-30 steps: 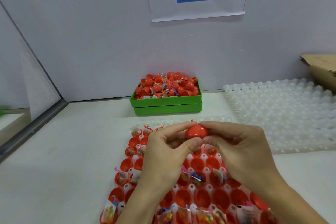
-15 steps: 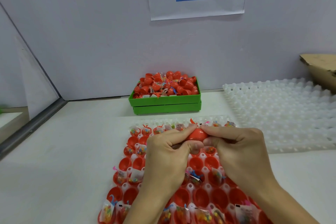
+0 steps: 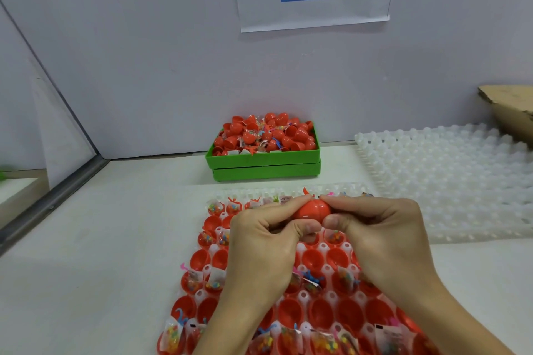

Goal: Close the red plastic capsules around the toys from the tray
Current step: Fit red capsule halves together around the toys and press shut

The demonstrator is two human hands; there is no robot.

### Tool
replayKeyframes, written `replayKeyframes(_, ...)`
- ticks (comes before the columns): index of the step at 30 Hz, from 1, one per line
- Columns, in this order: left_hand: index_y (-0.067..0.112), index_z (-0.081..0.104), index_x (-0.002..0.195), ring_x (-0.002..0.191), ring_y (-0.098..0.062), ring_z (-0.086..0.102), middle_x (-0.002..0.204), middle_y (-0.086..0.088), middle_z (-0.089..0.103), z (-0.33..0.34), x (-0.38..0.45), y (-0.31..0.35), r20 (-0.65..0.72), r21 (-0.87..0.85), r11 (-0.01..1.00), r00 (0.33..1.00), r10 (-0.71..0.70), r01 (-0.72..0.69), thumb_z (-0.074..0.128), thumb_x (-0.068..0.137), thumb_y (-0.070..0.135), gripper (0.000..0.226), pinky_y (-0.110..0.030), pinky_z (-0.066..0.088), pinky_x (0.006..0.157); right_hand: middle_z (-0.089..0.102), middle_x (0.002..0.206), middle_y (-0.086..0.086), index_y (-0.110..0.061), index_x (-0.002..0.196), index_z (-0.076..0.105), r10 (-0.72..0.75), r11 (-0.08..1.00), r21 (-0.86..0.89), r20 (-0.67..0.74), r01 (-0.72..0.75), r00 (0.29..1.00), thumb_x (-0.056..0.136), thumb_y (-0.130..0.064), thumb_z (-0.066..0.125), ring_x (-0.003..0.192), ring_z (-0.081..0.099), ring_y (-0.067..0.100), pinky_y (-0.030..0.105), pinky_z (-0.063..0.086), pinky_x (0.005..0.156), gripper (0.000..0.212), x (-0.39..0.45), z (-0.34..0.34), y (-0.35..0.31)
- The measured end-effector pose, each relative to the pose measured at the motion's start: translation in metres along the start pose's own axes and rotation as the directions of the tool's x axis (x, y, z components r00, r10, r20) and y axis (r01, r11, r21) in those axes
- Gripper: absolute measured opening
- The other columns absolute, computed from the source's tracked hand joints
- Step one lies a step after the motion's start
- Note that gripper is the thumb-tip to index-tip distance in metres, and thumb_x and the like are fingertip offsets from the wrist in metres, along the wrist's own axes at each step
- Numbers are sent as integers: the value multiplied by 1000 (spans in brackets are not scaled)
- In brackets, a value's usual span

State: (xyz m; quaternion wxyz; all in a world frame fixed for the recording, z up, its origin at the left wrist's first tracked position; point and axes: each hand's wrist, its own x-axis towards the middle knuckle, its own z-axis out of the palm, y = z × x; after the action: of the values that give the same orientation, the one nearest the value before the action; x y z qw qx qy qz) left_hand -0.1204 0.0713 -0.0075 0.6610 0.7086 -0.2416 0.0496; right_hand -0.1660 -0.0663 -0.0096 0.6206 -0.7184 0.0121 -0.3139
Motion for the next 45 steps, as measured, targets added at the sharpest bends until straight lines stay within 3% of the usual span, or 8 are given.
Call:
replayKeyframes(14, 29, 77, 95, 70, -17, 75, 77, 6, 77, 1, -1, -6, 13, 44, 999, 1000, -4, 3, 73, 77, -8, 41, -34, 62, 73, 74, 70, -18, -35, 82, 77, -112, 973, -197, 53, 120, 992, 71, 21, 70, 67, 70, -4, 6, 50, 68, 57, 0, -6, 2)
replayKeyframes(16, 26, 78, 96, 71, -18, 75, 77, 4, 77, 1, -1, -6, 12, 45, 999, 1000, 5, -5, 73, 77, -7, 39, -36, 62, 73, 74, 69, -17, -36, 81, 77, -100, 977, -186, 47, 108, 994, 71, 20, 70, 66, 70, -3, 7, 51, 67, 57, 0, -5, 2)
replayKeyframes(21, 38, 77, 87, 69, -17, 75, 80, 11, 77, 1, -1, -1, -6, -18, 1000, 1000, -8, 8, 73, 77, -7, 46, -23, 60, 66, 74, 66, -11, -41, 73, 77, -52, 995, -88, 1, 52, 999, 72, 16, 73, 66, 72, 3, 11, 53, 65, 57, 1, -3, 4)
replayKeyframes(28, 50, 74, 88, 71, -18, 75, 77, 8, 77, 3, -1, -1, -12, 12, 1000, 1000, -17, 17, 74, 78, -4, 55, -35, 62, 73, 74, 67, -12, -44, 73, 77, -59, 994, -87, 4, 59, 998, 72, 17, 72, 66, 72, 2, 10, 53, 66, 61, 0, -3, 5)
replayKeyframes(33, 40, 76, 93, 75, -23, 75, 76, 2, 77, 3, -1, -4, -5, 25, 999, 1000, -23, 23, 75, 77, -4, 48, -45, 60, 78, 73, 65, -16, -49, 72, 75, -79, 988, -130, 14, 80, 997, 73, 18, 71, 65, 71, -1, 9, 52, 66, 67, 1, -4, 5)
replayKeyframes(45, 36, 76, 98, 77, -21, 75, 76, 3, 77, 2, -2, -8, 17, 37, 999, 1000, -11, 10, 74, 79, -2, 43, -40, 59, 83, 72, 66, -21, -41, 80, 74, -118, 975, -184, 26, 121, 993, 72, 20, 70, 65, 70, -4, 6, 50, 65, 61, 0, -6, 6)
